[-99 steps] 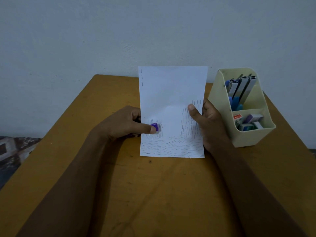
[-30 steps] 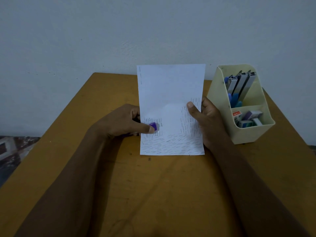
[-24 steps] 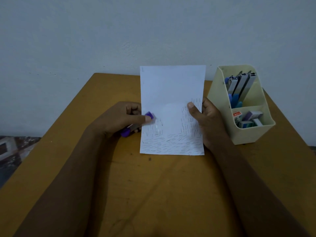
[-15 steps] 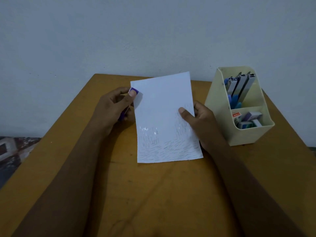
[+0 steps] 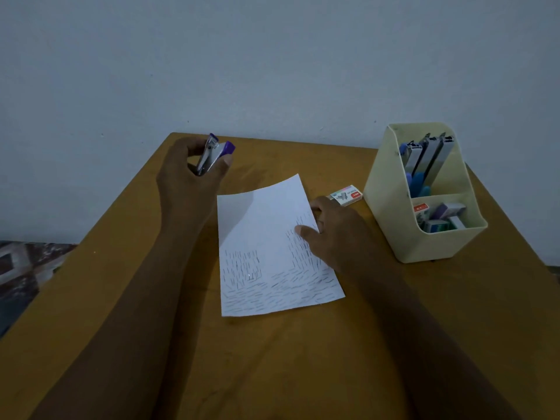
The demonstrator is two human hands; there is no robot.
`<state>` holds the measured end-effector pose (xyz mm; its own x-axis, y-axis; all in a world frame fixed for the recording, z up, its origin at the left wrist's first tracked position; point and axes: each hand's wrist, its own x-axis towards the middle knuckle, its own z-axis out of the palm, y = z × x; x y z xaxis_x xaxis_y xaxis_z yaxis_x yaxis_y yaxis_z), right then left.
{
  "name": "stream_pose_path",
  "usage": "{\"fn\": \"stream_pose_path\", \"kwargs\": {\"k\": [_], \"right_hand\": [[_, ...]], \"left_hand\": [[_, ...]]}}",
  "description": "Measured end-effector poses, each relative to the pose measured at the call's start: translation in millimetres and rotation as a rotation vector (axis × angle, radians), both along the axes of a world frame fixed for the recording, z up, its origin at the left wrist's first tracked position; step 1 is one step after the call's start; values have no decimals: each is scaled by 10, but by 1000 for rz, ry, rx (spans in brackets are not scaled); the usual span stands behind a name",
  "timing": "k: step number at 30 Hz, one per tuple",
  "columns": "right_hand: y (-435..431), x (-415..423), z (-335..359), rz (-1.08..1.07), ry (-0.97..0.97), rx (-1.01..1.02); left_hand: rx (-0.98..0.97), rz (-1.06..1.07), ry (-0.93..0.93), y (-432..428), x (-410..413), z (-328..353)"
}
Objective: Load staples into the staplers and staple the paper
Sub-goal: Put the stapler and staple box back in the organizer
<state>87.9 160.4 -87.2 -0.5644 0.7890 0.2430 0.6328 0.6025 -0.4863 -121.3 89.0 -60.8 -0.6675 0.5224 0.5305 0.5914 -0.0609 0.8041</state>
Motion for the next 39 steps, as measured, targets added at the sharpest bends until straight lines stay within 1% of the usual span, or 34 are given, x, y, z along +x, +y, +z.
{"fn": "stream_pose_path", "kwargs": {"k": [6,10,14,15,18,23,27,30,32,34,39], "right_hand": [[0,19,-28,20,35,118],[30,36,-51,49,118,202],[90,90,-9,-18,126,387],[106,106,-6,-42,117,406],[136,122,-18,-89,100,367],[188,110,-115,-65,31,354],[166,125,-87,-27,70,356],[114,138,-10,6,107,331],[104,146,45,6,123,226],[110,144,94,-26,123,126],[23,216,349,-119,98,64]], "left_hand": [[-132,-154,48,40,12,-68],[-254,-309,18,41,66,-55],[-327,-360,18,39,121,-65],[-333,-368,3,40,133,-64],[-355,-386,-20,50,170,-65],[-322,-430,-122,67,220,-82],[-258,-514,-154,62,303,-45],[-226,-555,-147,62,364,0],[-229,-565,-118,68,412,23],[-238,-564,-78,60,464,52],[-236,-543,-31,69,584,167]]}}
